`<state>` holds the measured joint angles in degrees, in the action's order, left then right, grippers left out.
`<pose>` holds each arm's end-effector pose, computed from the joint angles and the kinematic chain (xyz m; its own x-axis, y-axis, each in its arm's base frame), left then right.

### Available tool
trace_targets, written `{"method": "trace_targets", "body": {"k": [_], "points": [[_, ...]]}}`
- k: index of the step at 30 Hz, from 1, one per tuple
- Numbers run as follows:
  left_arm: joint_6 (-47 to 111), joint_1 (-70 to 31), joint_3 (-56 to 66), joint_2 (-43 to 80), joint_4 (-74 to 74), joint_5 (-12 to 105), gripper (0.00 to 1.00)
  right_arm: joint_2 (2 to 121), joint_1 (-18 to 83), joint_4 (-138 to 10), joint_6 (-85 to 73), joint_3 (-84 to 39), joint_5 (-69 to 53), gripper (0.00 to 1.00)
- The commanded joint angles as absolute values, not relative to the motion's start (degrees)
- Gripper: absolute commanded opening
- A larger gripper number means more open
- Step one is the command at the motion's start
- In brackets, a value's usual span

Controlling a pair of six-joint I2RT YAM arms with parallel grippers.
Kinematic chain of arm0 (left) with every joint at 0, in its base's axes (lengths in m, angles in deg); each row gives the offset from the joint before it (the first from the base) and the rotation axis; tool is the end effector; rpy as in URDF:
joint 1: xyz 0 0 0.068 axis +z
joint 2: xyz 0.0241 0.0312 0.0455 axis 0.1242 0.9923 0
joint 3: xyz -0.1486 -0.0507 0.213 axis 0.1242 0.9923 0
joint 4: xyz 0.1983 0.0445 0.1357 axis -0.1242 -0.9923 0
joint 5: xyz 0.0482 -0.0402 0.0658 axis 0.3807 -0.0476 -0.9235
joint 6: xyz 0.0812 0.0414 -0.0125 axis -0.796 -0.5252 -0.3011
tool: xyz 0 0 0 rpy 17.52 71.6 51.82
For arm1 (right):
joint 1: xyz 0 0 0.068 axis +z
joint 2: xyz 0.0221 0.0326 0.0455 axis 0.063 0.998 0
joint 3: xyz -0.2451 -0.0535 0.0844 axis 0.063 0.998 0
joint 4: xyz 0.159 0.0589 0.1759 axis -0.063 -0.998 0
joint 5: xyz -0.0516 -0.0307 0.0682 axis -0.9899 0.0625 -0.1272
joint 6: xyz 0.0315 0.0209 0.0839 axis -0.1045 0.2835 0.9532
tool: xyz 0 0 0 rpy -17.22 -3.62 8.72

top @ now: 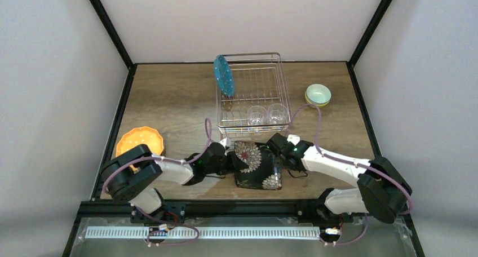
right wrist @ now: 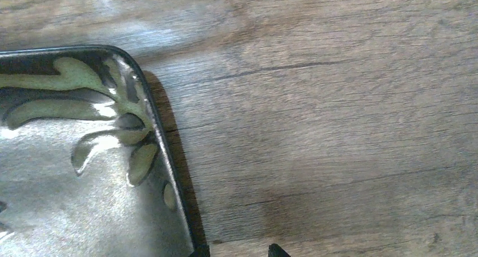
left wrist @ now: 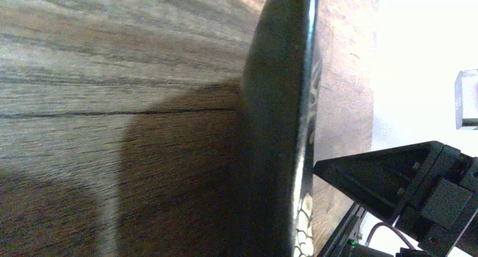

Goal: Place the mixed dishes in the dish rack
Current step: Grab the plate from the corner of the board.

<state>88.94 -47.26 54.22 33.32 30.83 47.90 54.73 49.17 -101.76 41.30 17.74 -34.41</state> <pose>0.1586 -0.2450 0.0965 -0.9405 -0.2654 -0.2124 0.0146 0.5927 -0.8053 0.1575 0.1235 0.1160 -0.9083 0.1720 -0.3812 0.1847 0.9828 0.0033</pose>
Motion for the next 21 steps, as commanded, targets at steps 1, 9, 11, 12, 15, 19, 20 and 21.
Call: {"method": "trace_targets", "body": {"k": [1,9,11,12,15,19,20,21], "points": [[87.52,-48.01,54.51,30.83,21.37,43.74,0.03,52.17,49.66,-100.72,42.68,16.42,-34.02,0.61],[87.75,-49.95,52.45,19.16,10.3,34.55,0.03,46.08,49.62,-105.26,42.69,11.16,-37.21,0.61],[87.82,-50.66,51.34,15.51,6.72,31.81,0.03,45.11,49.67,-106.13,42.46,9.57,-37.61,0.61],[87.84,-51.08,50.73,13.5,4.78,30.29,0.03,44.63,49.59,-106.2,42.23,8.71,-37.73,0.61],[88.13,-52.71,48.51,7.71,-0.85,25.79,0.03,43.88,49.67,-106.76,41.29,6.3,-38.24,0.61],[88.14,-56.17,43.93,0.7,-9.59,18.74,0.03,43.2,49.67,-106.52,39.54,4.22,-39.42,0.61],[87.88,-57.21,42.28,-0.3,-11.9,16.69,0.03,43.09,49.62,-106.31,39.02,3.7,-39.5,0.61],[87.55,-58.74,39.76,-1.17,-14.0,14.53,0.03,43.11,49.66,-106.16,38.59,3.15,-39.62,0.61]]}}
